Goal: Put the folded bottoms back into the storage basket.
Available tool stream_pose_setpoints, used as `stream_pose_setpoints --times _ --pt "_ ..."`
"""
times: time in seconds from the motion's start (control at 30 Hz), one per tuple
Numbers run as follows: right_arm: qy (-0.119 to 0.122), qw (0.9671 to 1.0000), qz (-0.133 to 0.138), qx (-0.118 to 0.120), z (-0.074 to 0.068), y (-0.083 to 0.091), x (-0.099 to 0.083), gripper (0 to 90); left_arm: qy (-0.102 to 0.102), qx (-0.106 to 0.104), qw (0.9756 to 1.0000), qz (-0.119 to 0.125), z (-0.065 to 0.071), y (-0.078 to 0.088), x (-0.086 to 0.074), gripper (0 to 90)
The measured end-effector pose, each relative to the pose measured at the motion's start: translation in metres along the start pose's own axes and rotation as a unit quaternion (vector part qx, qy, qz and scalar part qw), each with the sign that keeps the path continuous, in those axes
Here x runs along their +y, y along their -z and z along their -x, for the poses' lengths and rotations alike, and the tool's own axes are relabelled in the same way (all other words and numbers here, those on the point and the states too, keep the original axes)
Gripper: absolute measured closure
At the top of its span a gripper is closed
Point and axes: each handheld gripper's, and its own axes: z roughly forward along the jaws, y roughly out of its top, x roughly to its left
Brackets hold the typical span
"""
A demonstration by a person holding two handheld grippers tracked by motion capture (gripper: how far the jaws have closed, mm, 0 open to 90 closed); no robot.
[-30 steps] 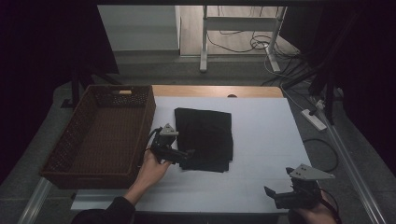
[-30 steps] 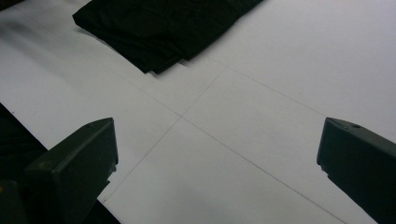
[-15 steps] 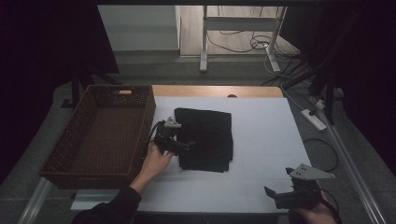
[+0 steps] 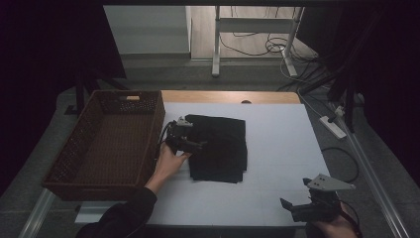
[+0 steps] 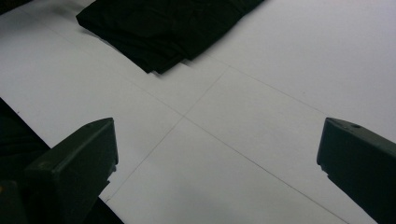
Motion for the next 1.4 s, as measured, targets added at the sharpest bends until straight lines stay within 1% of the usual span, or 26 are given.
stream_pose_setpoints --times 0.17,0.3,0.33,0.43,0.47,0.57,0.6,0.73,0.8,0.93,1.07,1.17,1.27,1.33,1.4 --pt "0.0 1.0 0.0 0.001 0.0 0.0 0.0 0.0 0.005 0.013 0.9999 -0.003 -0.007 -0.007 0.006 0.0" --pt "0.001 1.0 0.0 0.001 0.0 0.0 0.0 0.0 0.013 0.015 0.9998 -0.004 -0.011 -0.014 0.01 0.0" --pt "0.001 1.0 0.0 0.001 0.0 0.0 0.0 0.0 0.013 0.015 0.9998 -0.005 -0.011 -0.015 0.01 0.0" --pt "0.001 1.0 0.0 0.001 0.0 0.0 0.0 0.0 0.01 0.025 0.9996 -0.012 -0.014 -0.021 0.014 0.0" --pt "0.001 1.0 0.0 0.002 0.0 0.0 0.0 0.0 0.011 0.024 0.9995 -0.015 -0.016 -0.023 0.015 0.0" --pt "0.001 1.0 0.0 0.002 0.0 0.0 0.0 0.0 0.018 0.03 0.9991 -0.026 -0.024 -0.03 0.016 0.0" --pt "0.001 1.0 0.0 0.002 0.0 0.0 0.0 0.0 0.022 0.03 0.999 -0.026 -0.025 -0.031 0.016 0.0" --pt "0.0 1.0 0.001 0.003 0.0 0.0 0.0 0.0 0.046 0.027 0.9984 -0.017 -0.037 -0.035 0.019 0.0" --pt "0.0 1.0 0.0 0.004 0.0 0.0 0.0 0.0 0.053 0.024 0.9982 -0.016 -0.042 -0.036 0.02 0.0" --pt "0.001 1.0 0.0 0.004 0.0 0.0 0.0 0.0 0.064 0.025 0.9975 -0.017 -0.051 -0.04 0.023 0.0" --pt "0.003 1.0 0.0 0.005 0.0 0.0 0.0 0.0 0.076 0.017 0.9968 -0.015 -0.06 -0.044 0.025 0.0" --pt "0.005 1.0 -0.002 0.006 0.0 0.0 0.0 0.0 0.076 0.025 0.9966 -0.02 -0.066 -0.048 0.028 0.0" --pt "0.005 1.0 -0.002 0.007 -0.001 0.0 0.0 0.0 0.079 0.027 0.9963 -0.023 -0.069 -0.052 0.031 0.0" --pt "0.006 1.0 -0.002 0.007 -0.001 0.0 0.0 0.0 0.078 0.035 0.996 -0.026 -0.069 -0.056 0.033 0.0" --pt "0.005 1.0 -0.002 0.008 0.0 0.0 0.0 0.0 0.08 0.034 0.9959 -0.025 -0.071 -0.059 0.035 0.0"
